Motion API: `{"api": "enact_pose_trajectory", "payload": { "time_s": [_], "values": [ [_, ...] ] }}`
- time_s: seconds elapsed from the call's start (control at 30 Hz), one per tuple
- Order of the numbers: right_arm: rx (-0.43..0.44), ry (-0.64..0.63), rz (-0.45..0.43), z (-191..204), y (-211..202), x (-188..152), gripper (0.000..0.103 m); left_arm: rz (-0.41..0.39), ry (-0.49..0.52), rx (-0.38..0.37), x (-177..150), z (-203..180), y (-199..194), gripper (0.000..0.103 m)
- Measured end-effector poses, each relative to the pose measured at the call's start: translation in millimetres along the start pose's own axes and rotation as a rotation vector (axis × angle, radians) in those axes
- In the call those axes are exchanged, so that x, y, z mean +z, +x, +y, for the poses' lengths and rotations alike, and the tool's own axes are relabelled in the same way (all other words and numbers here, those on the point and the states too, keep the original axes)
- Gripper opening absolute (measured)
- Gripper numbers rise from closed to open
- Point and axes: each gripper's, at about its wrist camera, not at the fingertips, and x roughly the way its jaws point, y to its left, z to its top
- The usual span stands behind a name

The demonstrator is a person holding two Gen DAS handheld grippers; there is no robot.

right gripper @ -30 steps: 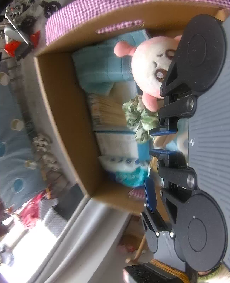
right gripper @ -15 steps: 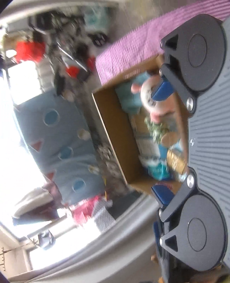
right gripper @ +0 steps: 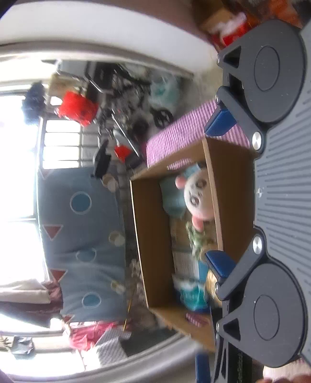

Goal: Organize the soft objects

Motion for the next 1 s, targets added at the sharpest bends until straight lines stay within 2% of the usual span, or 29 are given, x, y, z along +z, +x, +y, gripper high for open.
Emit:
{"api": "enact_pose_trajectory", "payload": {
  "time_s": [0.17,0.37,0.57,1.0],
  "values": [
    [-0.061,-0.039,0.000,7.9,5.2,-0.4,0.103,-0.010,-0.046,0.091,-5.8,5.5,-7.6,0.103],
    [0.039,-0.033,0.046,17.9,10.9,0.8,0.103,0.053,-0.105,0.177,-6.8,20.8,-3.2,0.103],
    [0.118,-0.067,0.096,40.2,16.2,0.1,0.103,0.087,-0.131,0.180,-6.7,26.1,-3.0,0.103],
    [0.101,-0.055,0.129,38.3,23.3,2.9,0.103,0.110,-0.120,0.191,-1.6,26.4,0.2,0.103]
  ]
}}
